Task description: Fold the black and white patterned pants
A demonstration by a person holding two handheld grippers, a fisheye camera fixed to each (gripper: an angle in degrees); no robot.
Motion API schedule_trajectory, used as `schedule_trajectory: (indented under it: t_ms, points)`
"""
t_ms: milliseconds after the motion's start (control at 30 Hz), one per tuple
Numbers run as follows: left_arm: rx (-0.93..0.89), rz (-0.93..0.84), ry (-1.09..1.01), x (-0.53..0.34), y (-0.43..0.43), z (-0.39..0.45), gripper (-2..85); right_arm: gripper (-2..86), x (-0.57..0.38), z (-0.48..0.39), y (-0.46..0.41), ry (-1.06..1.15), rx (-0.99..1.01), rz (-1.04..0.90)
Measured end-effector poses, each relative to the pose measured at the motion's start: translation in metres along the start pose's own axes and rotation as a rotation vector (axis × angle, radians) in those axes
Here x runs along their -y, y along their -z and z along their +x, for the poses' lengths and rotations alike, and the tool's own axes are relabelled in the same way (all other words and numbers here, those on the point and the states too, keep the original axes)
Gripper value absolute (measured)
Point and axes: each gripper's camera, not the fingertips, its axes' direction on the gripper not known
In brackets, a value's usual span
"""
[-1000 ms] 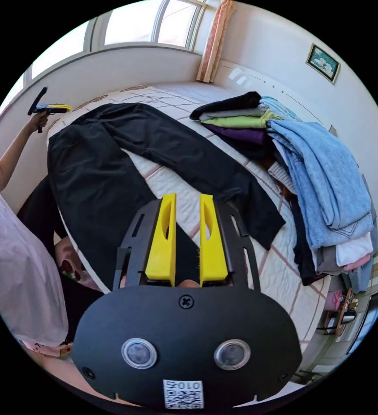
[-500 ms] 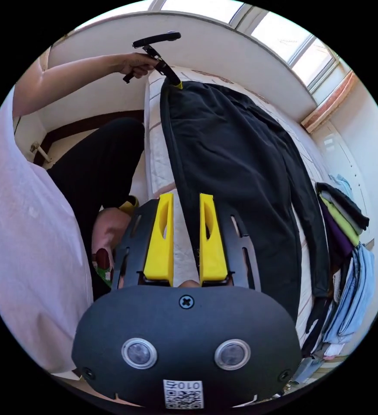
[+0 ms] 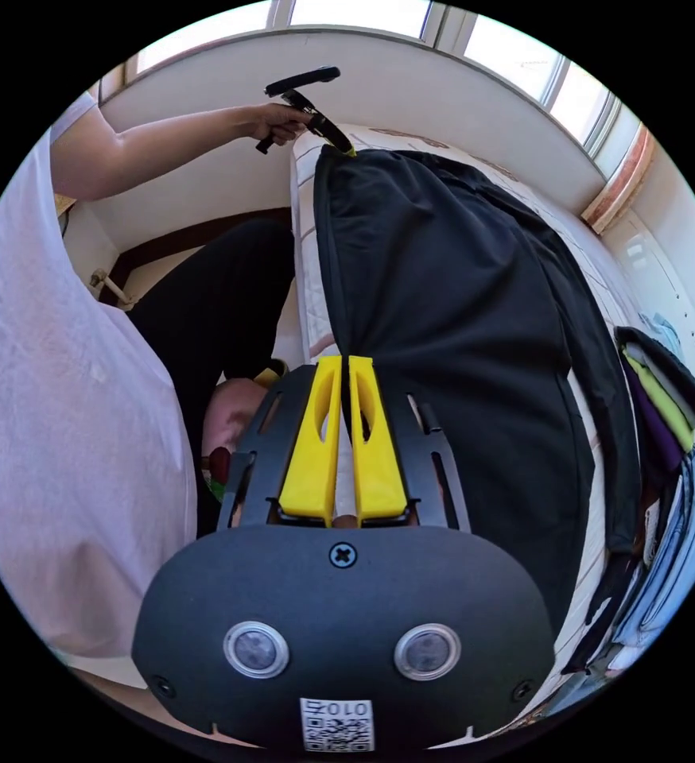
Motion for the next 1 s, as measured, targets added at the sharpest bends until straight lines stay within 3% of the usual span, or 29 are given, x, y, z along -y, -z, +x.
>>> schedule_trajectory:
  t_ms: [100, 233, 400, 633, 767, 867, 933, 1000]
  points:
    - [0.014, 0.02, -0.038, -0.003, 0.009, 0.003, 5.0, 5.0, -0.001, 0.008, -0.005, -0.011, 0.033, -0.018]
    - [-0.037, 0.076, -0.063, -0.009, 0.032, 0.0, 1.2, 6.8, -0.022, 0.032, 0.022, -0.138, 0.097, 0.098]
    - [-0.005, 0.024, -0.105, -0.013, 0.037, 0.003, 0.0, 7.0, -0.078, 0.075, 0.053, -0.379, -0.01, 0.163]
    - [0.117, -0.037, -0.076, -0.007, 0.027, 0.03, 0.1, 6.9, -0.129, 0.109, 0.052, -0.482, -0.069, -0.005]
    - [0.187, 0.176, -0.089, -0.006, 0.073, 0.068, 0.1, 7.0, -0.139, 0.116, 0.069, -0.54, -0.089, 0.111]
    - [0.045, 0.294, -0.117, 0.002, 0.087, 0.09, 0.3, 7.4, -0.149, 0.13, 0.044, -0.577, -0.059, -0.015]
    - [0.006, 0.244, -0.153, 0.015, 0.069, 0.108, 0.2, 7.6, -0.151, 0.134, 0.035, -0.556, -0.041, -0.011]
    - [-0.01, 0.055, -0.221, 0.032, 0.018, 0.134, 0.2, 7.5, -0.15, 0.14, 0.04, -0.542, -0.024, -0.021]
